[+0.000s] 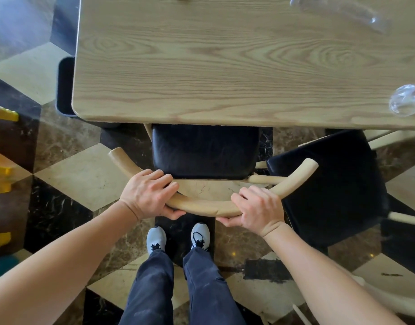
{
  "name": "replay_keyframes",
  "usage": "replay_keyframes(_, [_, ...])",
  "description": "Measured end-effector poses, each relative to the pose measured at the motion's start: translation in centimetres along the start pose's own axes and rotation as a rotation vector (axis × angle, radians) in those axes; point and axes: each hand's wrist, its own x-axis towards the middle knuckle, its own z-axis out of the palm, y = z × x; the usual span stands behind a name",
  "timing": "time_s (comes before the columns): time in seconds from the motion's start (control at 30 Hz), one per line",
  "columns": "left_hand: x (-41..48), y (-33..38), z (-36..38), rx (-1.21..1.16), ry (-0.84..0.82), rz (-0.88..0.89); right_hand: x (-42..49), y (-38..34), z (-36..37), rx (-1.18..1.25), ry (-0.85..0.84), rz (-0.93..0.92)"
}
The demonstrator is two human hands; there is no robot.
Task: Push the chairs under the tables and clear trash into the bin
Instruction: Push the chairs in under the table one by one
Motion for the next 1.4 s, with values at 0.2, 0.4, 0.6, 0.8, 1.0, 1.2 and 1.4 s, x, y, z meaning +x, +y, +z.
replay_keyframes(0.2, [0.2,0.7,-1.2,0.058,-0.142,-0.021,-0.1,-1.4,-1.4,-0.051,-0.165,0.117])
replay_keyframes(0.4, [0.4,3.5,-4.7,0.186,-0.436,-0.264,0.9,-5.7,-6.0,-0.05,-0.57,0.51])
replay_keyframes(0.6, [-0.6,9.4,-10.6,-0.055,-0.625,-0.499,-1.8,-12.2,-12.2,0.198,-0.668,0.786])
replay_keyframes(0.8, [1.2,13.4,-17.3,-0.016,-0.718,-0.361,-7.6,-15.0,-19.4,0.213,-0.76,0.976])
replay_keyframes(1.0, [4.3,19.0,-19.4,0.059,-0.715,-0.183,-13.0,-14.9,-23.7,0.189,-0.635,1.127])
replay_keyframes(1.2, [8.1,26.3,-18.7,0.116,-0.706,-0.033,-17.6,-12.4,-26.5,0.202,-0.473,1.17])
replay_keyframes(1.4, [12.7,34.2,-17.4,0.095,-0.633,0.052,-23.7,-8.0,-28.0,0.247,-0.394,1.182])
